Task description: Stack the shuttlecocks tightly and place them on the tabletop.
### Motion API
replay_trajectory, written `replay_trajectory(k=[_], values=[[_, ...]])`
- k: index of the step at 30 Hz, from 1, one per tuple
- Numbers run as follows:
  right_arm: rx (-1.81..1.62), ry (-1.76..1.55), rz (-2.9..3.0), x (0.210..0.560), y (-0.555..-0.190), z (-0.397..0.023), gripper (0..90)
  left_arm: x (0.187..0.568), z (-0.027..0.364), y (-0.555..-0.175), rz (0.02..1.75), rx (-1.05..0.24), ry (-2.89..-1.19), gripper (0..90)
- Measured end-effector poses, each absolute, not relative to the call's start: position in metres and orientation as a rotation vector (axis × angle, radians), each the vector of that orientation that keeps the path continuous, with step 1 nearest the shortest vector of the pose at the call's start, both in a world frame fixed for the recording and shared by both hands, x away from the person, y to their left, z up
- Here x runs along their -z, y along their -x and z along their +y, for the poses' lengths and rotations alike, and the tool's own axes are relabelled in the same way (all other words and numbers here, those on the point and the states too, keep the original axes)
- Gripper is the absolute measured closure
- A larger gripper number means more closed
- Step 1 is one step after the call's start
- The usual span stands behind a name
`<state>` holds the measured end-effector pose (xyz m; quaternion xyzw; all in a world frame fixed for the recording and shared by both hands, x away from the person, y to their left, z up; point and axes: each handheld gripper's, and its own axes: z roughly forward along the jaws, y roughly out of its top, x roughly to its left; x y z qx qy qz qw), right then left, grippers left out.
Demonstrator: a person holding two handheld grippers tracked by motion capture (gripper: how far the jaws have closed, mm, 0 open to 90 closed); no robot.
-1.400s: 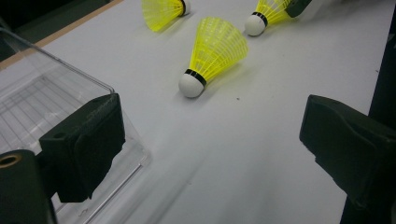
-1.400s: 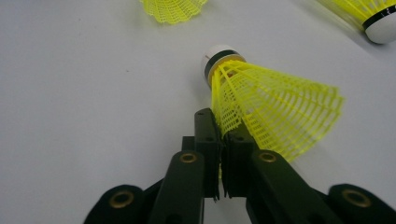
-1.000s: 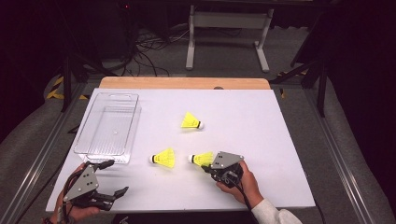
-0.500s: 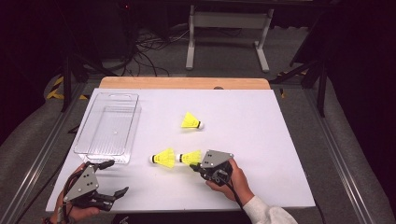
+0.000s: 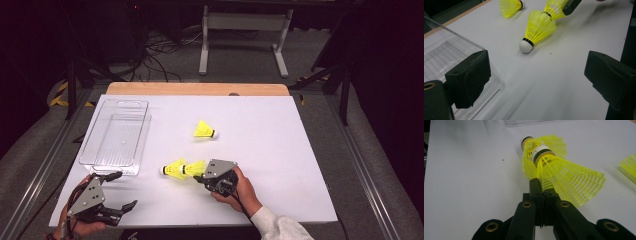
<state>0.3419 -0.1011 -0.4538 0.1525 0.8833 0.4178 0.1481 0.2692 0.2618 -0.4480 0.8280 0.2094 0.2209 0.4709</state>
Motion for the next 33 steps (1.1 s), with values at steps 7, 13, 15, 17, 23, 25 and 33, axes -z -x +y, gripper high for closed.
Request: replay_trajectory(k=[7,13,15,17,23,25,33], values=[[-1.208,-0.429,2.554,0.456,-0.344,-0.091,89.8,0.448,0.262,-0.269,0.513,-0.54,-2.029,7.8],[-1.192,-0.419,2.561,0.46,-0.344,-0.082,89.6,0.448,0.262,-0.269,0.511,-0.539,-2.028,7.8],[-1.192,-0.42,2.563,0.461,-0.344,-0.079,89.6,0.448,0.262,-0.269,0.511,-0.54,-2.029,7.8],[-1.19,-0.424,2.562,0.462,-0.345,-0.077,89.5,0.448,0.262,-0.269,0.511,-0.54,-2.027,7.8],[-1.195,-0.413,2.566,0.465,-0.345,-0.07,89.2,0.448,0.262,-0.269,0.51,-0.54,-2.028,7.8],[-1.194,-0.418,2.567,0.466,-0.345,-0.068,89.0,0.448,0.262,-0.268,0.51,-0.54,-2.028,7.8],[-1.195,-0.428,2.559,0.469,-0.346,-0.065,88.1,0.448,0.262,-0.269,0.509,-0.54,-2.03,7.8]])
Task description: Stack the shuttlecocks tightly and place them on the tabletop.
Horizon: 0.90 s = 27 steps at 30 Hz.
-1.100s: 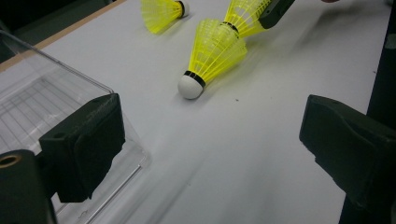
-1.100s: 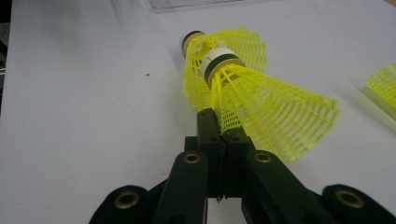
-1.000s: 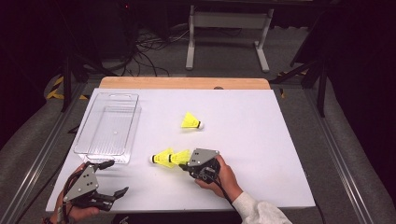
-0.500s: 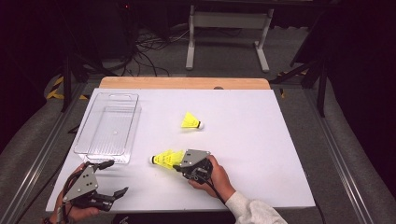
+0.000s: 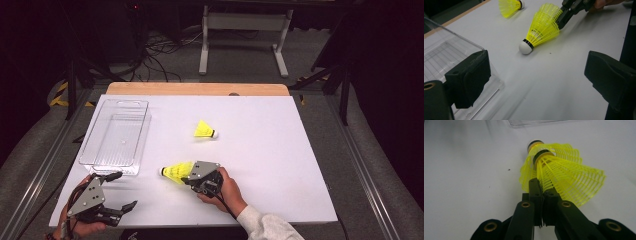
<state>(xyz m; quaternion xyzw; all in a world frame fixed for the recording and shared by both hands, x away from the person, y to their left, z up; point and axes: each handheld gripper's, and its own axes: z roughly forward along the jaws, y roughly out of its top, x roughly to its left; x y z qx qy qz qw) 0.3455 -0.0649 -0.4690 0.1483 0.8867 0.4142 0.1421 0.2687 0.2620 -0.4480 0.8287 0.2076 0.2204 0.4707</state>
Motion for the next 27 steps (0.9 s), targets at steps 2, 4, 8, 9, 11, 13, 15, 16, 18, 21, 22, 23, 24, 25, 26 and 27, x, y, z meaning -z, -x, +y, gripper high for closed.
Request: replay_trajectory(k=[2,4,8,9,11,13,15,16,18,21,22,23,24,25,26,27], values=[[-1.189,-0.438,2.553,0.4701,-0.3457,-0.0643,86.9,0.4481,0.2621,-0.2687,0.509,-0.542,-2.032,7.8],[-1.183,-0.447,2.556,0.4722,-0.346,-0.0633,85.3,0.4479,0.2624,-0.2687,0.509,-0.542,-2.031,7.7],[-1.169,-0.441,2.559,0.4744,-0.3455,-0.0617,82.2,0.448,0.2625,-0.2689,0.509,-0.541,-2.032,7.8],[-1.166,-0.443,2.564,0.4748,-0.3456,-0.0617,81.1,0.448,0.2625,-0.2689,0.509,-0.541,-2.032,7.8],[-1.161,-0.446,2.567,0.4757,-0.3463,-0.0618,79.0,0.4483,0.2626,-0.269,0.509,-0.539,-2.034,7.7],[-1.16,-0.449,2.572,0.4762,-0.3465,-0.0622,78.6,0.4482,0.2629,-0.2689,0.512,-0.538,-2.031,7.7],[-1.156,-0.446,2.575,0.4763,-0.3465,-0.0622,77.8,0.448,0.2631,-0.2688,0.513,-0.54,-2.029,7.7],[-1.154,-0.443,2.575,0.4765,-0.3465,-0.0621,77.5,0.4479,0.2632,-0.2689,0.512,-0.541,-2.03,7.7],[-1.15,-0.448,2.58,0.4769,-0.3464,-0.0619,76.2,0.4483,0.2629,-0.269,0.511,-0.539,-2.032,7.7],[-1.141,-0.448,2.585,0.4768,-0.3461,-0.062,74.9,0.4481,0.2628,-0.2689,0.511,-0.54,-2.032,7.7],[-1.14,-0.448,2.585,0.4768,-0.346,-0.0622,73.8,0.448,0.2629,-0.2689,0.511,-0.542,-2.031,7.7],[-1.136,-0.449,2.585,0.4766,-0.346,-0.0626,71.5,0.448,0.2629,-0.2687,0.512,-0.54,-2.029,7.7],[-1.122,-0.443,2.585,0.4757,-0.3461,-0.0632,70.3,0.448,0.2629,-0.2688,0.511,-0.541,-2.03,7.7],[-1.122,-0.441,2.583,0.4748,-0.3462,-0.0642,70.0,0.4481,0.2628,-0.2688,0.511,-0.54,-2.032,7.7],[-1.13,-0.449,2.584,0.4738,-0.3464,-0.0654,69.5,0.4481,0.2627,-0.2689,0.51,-0.54,-2.033,7.7],[-1.136,-0.447,2.582,0.4731,-0.3464,-0.0665,68.8,0.4482,0.2625,-0.269,0.509,-0.54,-2.033,7.7]])
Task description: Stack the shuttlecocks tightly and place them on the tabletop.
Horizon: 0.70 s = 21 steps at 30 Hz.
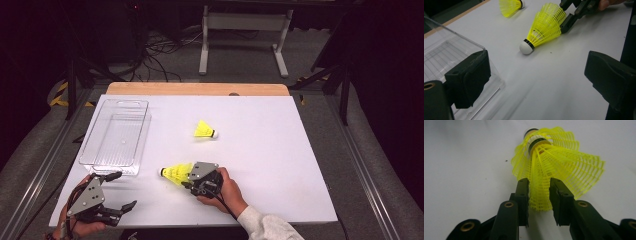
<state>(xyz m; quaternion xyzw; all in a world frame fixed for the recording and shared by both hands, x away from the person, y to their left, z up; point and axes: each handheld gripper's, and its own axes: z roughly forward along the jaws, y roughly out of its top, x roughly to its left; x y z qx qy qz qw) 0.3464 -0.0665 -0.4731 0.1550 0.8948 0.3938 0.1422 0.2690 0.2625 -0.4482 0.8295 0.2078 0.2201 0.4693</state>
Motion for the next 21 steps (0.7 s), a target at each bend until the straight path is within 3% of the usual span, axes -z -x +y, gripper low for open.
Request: replay_trajectory(k=[21], values=[[-1.136,-0.441,2.564,0.462,-0.341,-0.078,63.7,0.448,0.263,-0.269,0.509,-0.543,-2.033,7.7]])
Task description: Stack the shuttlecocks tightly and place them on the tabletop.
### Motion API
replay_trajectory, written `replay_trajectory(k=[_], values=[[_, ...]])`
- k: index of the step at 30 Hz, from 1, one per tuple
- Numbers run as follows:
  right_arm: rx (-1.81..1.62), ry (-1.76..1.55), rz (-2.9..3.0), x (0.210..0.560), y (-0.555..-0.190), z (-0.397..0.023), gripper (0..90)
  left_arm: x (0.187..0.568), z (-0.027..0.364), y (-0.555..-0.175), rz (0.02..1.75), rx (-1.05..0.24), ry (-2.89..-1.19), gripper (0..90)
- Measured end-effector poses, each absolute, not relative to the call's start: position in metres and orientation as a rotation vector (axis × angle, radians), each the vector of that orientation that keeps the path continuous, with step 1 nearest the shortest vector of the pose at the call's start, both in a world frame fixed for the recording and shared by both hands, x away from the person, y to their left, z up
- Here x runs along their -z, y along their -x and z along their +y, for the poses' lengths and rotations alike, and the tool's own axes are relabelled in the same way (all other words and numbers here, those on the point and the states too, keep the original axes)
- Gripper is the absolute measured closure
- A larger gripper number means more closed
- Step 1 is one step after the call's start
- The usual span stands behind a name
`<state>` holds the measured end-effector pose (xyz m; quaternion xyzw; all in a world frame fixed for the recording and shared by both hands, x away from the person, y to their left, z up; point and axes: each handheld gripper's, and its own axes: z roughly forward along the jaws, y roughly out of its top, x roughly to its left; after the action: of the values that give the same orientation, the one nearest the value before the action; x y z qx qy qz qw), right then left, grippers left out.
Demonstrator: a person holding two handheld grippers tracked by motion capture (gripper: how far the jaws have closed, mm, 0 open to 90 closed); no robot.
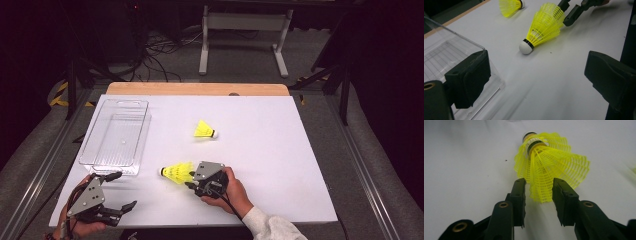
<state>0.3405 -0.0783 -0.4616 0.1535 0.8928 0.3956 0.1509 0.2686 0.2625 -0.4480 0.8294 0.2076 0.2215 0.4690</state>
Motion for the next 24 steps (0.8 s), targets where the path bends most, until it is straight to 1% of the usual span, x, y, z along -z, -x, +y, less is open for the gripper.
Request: replay_trajectory(k=[24], values=[[-1.128,-0.424,2.553,0.449,-0.334,-0.093,60.7,0.448,0.262,-0.268,0.507,-0.545,-2.032,7.8]])
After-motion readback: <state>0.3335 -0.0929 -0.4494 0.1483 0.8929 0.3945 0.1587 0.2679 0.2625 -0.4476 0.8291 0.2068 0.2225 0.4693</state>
